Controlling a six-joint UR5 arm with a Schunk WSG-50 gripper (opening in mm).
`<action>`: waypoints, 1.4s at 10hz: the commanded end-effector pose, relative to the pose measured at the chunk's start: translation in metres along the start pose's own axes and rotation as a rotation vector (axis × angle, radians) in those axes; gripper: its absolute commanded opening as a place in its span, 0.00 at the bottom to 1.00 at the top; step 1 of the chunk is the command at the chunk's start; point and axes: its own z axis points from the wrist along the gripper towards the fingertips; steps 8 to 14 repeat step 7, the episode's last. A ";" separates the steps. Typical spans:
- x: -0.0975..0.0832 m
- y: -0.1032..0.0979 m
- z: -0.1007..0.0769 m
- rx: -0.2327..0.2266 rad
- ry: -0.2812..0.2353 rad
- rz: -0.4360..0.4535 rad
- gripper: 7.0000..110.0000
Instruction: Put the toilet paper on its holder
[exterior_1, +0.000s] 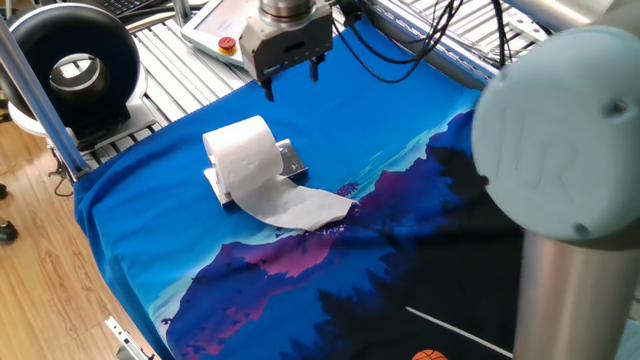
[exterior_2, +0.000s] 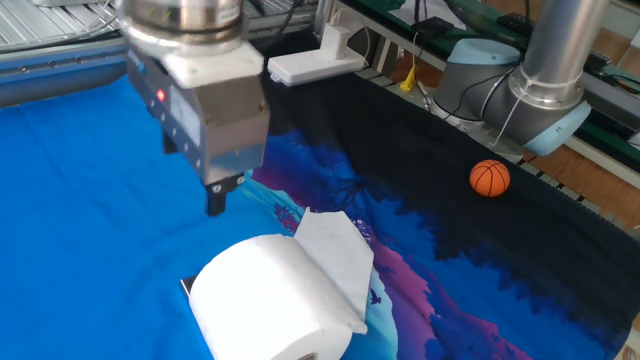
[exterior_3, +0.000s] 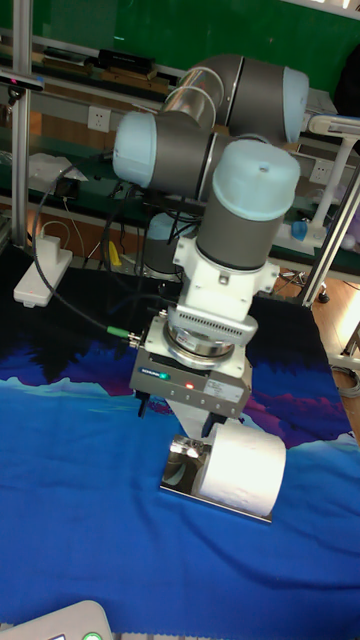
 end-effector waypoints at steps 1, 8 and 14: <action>-0.023 0.021 -0.004 -0.019 -0.066 -0.023 0.00; -0.040 0.048 0.000 -0.055 -0.048 -0.056 0.00; -0.040 0.048 0.000 -0.055 -0.048 -0.056 0.00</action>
